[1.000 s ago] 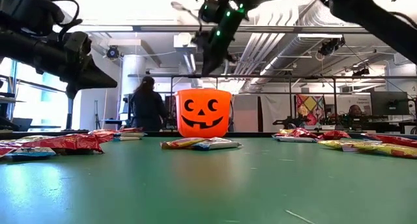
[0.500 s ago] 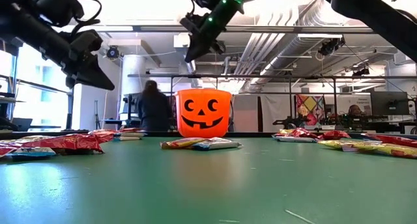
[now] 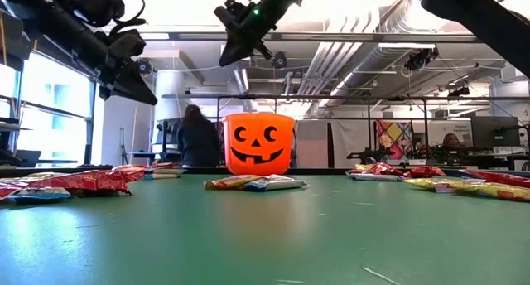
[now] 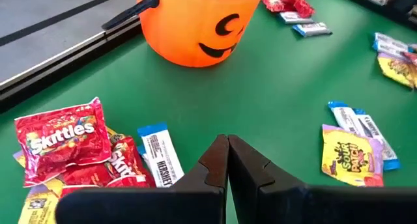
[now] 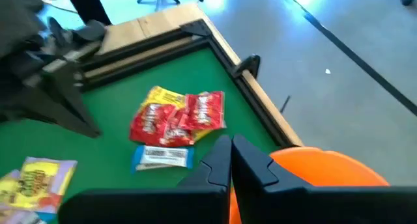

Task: Sort candy by brand, put in halloween buckets
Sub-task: Put the red candy into the orange bucket

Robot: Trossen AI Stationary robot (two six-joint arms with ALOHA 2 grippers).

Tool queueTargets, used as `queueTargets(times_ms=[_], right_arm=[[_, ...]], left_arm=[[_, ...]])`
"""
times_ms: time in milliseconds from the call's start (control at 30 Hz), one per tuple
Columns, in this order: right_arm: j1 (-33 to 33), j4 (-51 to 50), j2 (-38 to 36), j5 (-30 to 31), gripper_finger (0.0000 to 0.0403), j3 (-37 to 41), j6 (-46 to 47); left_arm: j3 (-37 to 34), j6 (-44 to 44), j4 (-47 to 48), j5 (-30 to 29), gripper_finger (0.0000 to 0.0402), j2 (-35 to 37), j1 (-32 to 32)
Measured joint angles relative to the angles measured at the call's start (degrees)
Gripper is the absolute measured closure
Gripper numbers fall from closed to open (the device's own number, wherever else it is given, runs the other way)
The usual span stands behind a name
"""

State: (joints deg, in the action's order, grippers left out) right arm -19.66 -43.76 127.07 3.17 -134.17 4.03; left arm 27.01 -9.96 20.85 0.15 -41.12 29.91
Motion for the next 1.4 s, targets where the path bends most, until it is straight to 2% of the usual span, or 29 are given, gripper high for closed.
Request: queueTargets(times_ms=[267, 600, 833, 1133, 1267, 1400], right_arm=[[3.7, 4.01, 0.44, 2.81, 0.0403, 0.16, 1.91], [7.93, 19.44, -3.94, 1.58, 0.0403, 17.43, 3.93], [9.52, 27.25, -16.45, 1.58, 0.0403, 34.42, 6.67], [10.87, 34.93, -36.69, 7.2, 0.0403, 61.18, 11.97], [12.74, 36.95, -42.35, 9.94, 0.0403, 68.9, 15.54], [14.63, 38.96, -44.97, 11.46, 0.0403, 73.45, 17.58]], left_arm=[[3.92, 3.2, 2.05, 1.44, 0.0401, -3.58, 3.23], [4.22, 4.77, 2.43, 8.8, 0.0401, -3.59, 6.0], [4.22, 5.52, 4.41, 8.95, 0.0401, -3.61, 6.14], [4.22, 5.71, 6.71, 8.76, 0.0401, -3.82, 6.12], [4.22, 5.69, 8.53, 8.1, 0.0401, -4.78, 6.12], [4.22, 4.85, 10.59, 6.54, 0.0401, -7.21, 5.99]])
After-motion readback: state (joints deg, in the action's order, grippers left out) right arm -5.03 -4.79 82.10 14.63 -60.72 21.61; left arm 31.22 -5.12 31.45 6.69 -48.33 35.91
